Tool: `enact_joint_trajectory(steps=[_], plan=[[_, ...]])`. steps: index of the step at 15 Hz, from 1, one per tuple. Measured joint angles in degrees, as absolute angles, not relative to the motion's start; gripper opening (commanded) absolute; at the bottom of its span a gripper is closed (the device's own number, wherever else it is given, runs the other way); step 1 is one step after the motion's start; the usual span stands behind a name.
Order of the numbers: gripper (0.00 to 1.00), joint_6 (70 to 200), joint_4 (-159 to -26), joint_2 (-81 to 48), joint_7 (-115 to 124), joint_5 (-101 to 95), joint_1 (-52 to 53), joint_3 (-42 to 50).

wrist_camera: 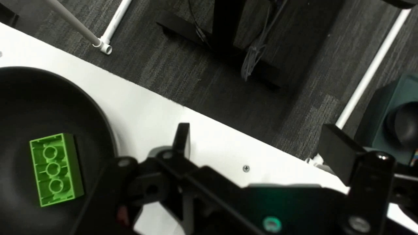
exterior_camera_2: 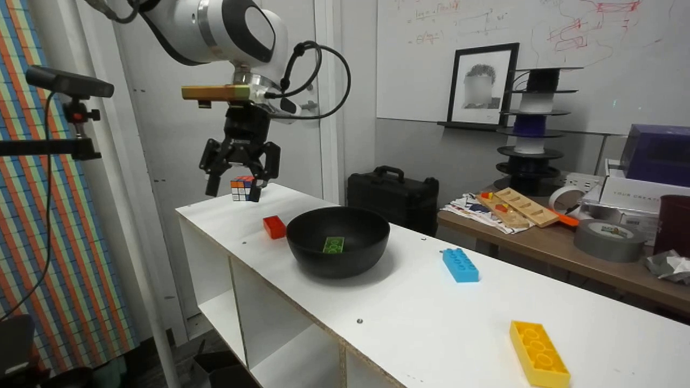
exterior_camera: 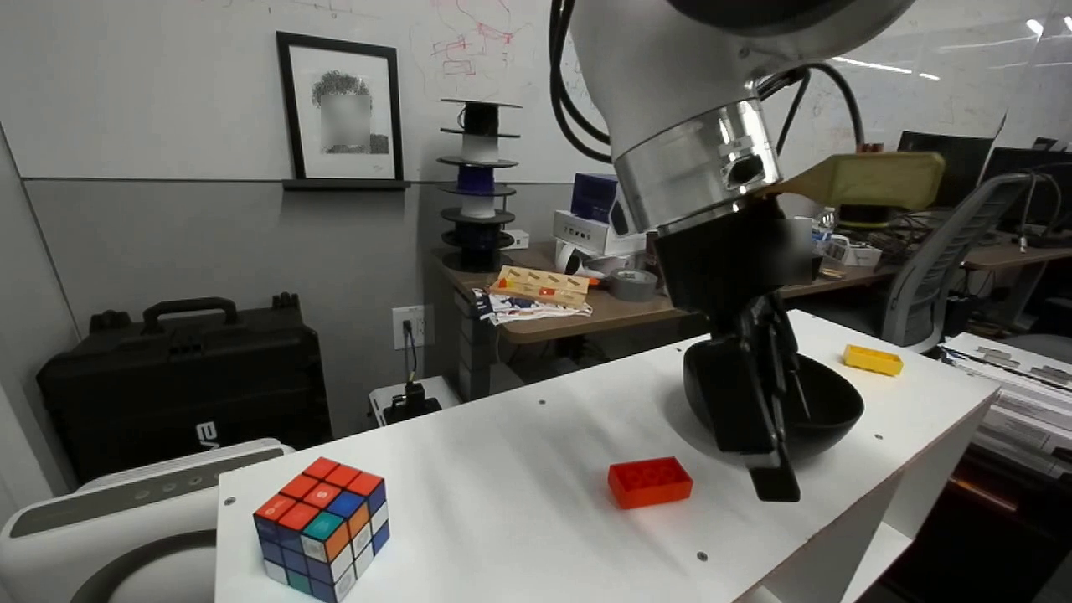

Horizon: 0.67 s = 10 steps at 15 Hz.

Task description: Put the green, orange, blue and yellow lego bricks in the black bowl respectively

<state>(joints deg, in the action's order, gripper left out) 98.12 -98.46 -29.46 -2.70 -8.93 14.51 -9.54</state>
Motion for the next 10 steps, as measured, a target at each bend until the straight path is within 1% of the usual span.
enact_joint_trajectory(steps=[2, 10], plan=[[1.0, 95.98, -96.86, -31.3, -4.93, -9.98, 14.61, -9.65], [1.0, 96.04, -96.98, -31.52, -4.88, -9.98, 14.5, -9.63]])
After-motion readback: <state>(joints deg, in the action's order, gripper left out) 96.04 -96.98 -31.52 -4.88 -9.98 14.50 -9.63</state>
